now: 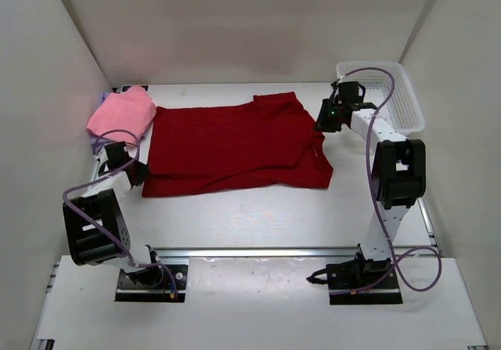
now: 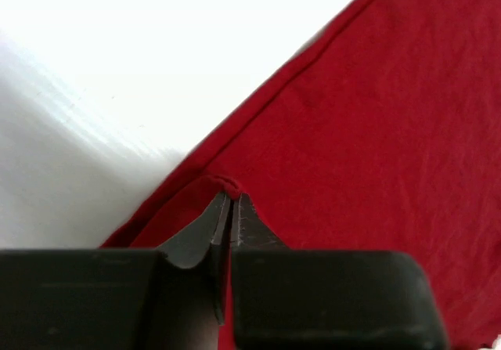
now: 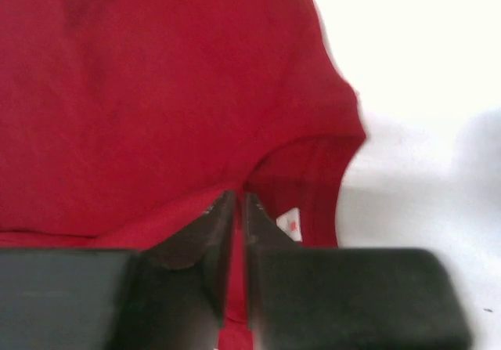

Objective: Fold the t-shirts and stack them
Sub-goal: Fold the flattened tshirt in 1/3 of the way

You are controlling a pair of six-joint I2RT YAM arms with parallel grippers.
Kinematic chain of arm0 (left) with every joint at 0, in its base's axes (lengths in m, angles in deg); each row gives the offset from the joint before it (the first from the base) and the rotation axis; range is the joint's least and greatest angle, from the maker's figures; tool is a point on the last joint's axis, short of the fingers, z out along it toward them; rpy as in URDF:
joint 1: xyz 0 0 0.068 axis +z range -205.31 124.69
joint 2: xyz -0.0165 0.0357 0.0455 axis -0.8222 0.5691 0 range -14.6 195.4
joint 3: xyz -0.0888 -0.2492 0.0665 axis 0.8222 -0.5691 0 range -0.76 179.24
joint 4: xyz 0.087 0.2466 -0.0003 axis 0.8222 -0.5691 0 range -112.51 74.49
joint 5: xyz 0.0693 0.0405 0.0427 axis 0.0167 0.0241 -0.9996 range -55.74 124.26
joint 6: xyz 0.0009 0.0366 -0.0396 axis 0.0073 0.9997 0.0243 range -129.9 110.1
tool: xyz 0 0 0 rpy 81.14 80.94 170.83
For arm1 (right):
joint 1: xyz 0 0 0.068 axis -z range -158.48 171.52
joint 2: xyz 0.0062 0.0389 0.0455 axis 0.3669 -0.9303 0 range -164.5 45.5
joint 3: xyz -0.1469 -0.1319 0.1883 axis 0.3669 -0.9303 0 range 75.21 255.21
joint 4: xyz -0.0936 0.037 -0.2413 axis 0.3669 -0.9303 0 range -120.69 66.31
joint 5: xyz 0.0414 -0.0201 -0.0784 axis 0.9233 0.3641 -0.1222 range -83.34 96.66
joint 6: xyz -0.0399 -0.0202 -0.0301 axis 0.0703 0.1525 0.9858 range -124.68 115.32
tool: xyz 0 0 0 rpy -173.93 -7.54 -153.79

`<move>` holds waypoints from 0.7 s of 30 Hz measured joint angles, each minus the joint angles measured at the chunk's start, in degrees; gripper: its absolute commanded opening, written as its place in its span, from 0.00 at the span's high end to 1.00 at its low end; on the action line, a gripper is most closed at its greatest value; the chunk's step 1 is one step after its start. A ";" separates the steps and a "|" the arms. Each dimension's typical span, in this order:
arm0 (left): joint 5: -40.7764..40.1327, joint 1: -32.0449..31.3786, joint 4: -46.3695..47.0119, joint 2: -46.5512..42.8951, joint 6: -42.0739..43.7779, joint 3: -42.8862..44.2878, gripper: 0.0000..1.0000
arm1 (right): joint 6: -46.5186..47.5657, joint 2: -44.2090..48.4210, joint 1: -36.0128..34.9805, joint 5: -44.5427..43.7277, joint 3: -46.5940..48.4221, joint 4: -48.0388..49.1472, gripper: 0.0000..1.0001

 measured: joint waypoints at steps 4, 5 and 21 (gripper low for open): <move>0.92 1.03 -1.25 -0.44 0.00 0.00 0.48 | 0.09 0.22 -0.35 0.50 1.38 0.37 0.60; 0.87 1.09 -1.68 -1.27 0.02 0.00 0.47 | 0.04 0.48 -0.33 0.68 1.16 0.37 0.59; 3.96 1.88 -4.31 -13.64 -0.94 -11.63 0.57 | -12.37 39.93 4.90 2.78 -51.39 14.51 0.61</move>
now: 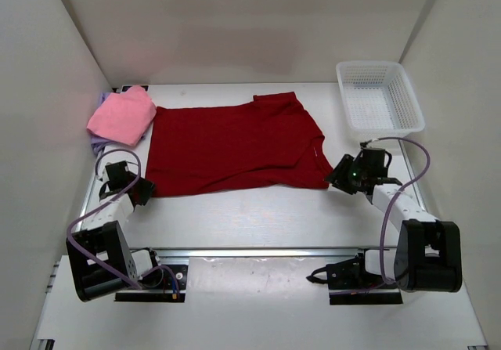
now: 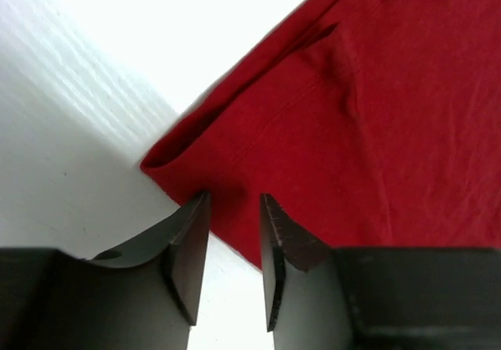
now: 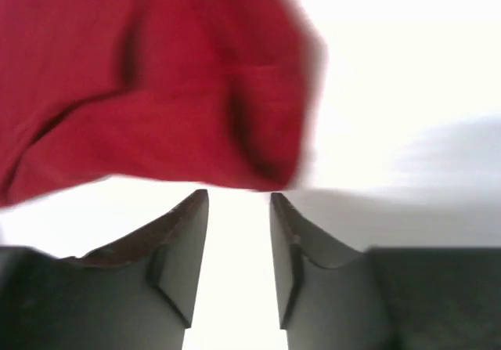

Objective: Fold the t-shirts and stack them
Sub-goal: Fold the flattened tshirt in 1/3 of the way

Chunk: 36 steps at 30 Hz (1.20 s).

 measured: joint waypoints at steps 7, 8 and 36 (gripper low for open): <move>0.92 0.00 0.61 1.07 -0.57 -0.76 0.57 | -0.52 -1.25 2.25 -0.20 -3.17 4.37 0.66; 0.96 0.02 1.09 1.07 -0.63 -1.29 0.57 | -0.37 -1.36 1.64 -0.13 -3.21 4.81 0.67; 1.22 -0.17 7.98 5.25 -1.97 -2.29 1.00 | -0.24 -8.81 5.25 2.71 -0.31 8.81 0.99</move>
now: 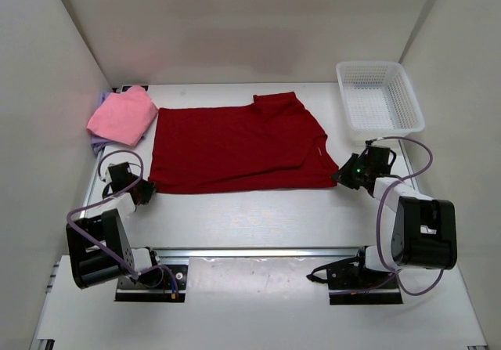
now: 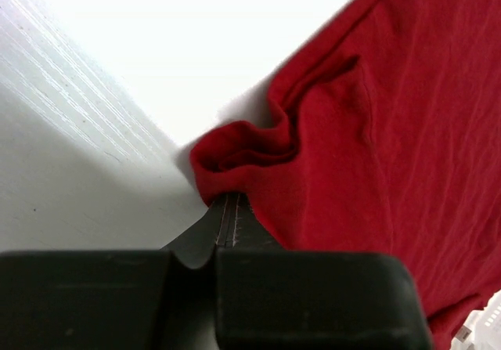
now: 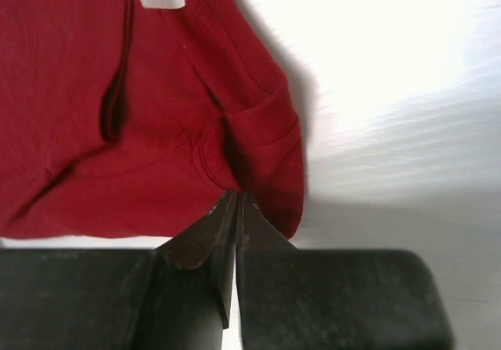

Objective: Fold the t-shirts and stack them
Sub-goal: Fold the flattened tshirt in 1/3 of the way

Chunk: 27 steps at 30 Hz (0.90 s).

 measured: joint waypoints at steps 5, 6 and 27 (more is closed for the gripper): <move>-0.31 -0.22 -0.83 -0.66 0.35 -0.02 1.00 | -0.37 0.02 0.83 -0.31 0.17 -0.46 0.77; -0.33 -0.28 -0.98 -0.81 0.42 -0.02 1.00 | -0.22 0.02 0.68 -0.42 0.22 -0.46 0.64; -1.79 -2.29 -5.73 -9.86 1.70 -0.76 0.53 | 2.93 -5.81 -12.41 -8.17 8.39 -6.69 1.00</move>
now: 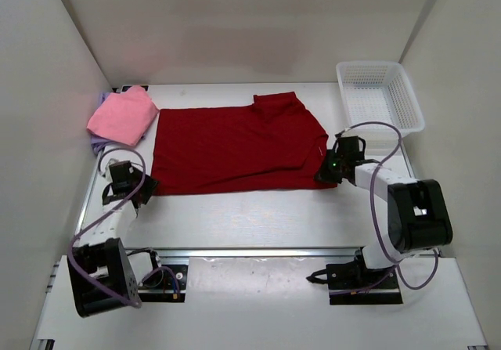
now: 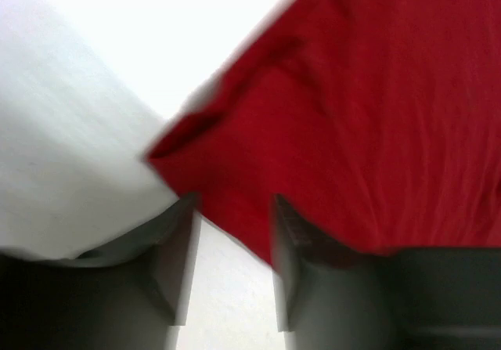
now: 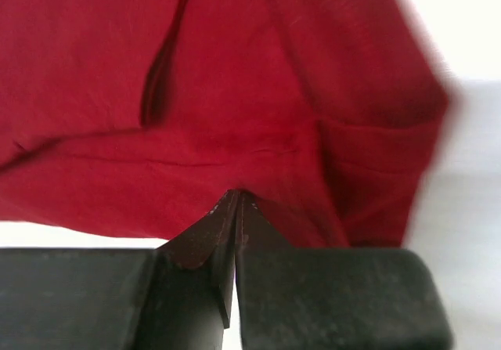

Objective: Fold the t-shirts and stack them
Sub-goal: Fold the flattened tshirt in 1/3 of the way

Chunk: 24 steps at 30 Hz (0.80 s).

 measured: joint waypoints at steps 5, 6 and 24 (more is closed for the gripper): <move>-2.03 -9.77 -1.18 -3.06 2.38 6.23 0.67 | 0.61 -3.39 -2.69 0.13 0.79 -0.55 1.00; -2.73 -13.31 -0.02 -2.95 2.36 6.75 0.68 | 0.59 -3.41 -2.64 0.07 0.55 -0.44 1.00; -1.57 -25.66 4.48 1.36 2.93 3.30 0.66 | -4.17 28.92 -1.18 0.35 -21.70 -6.91 0.78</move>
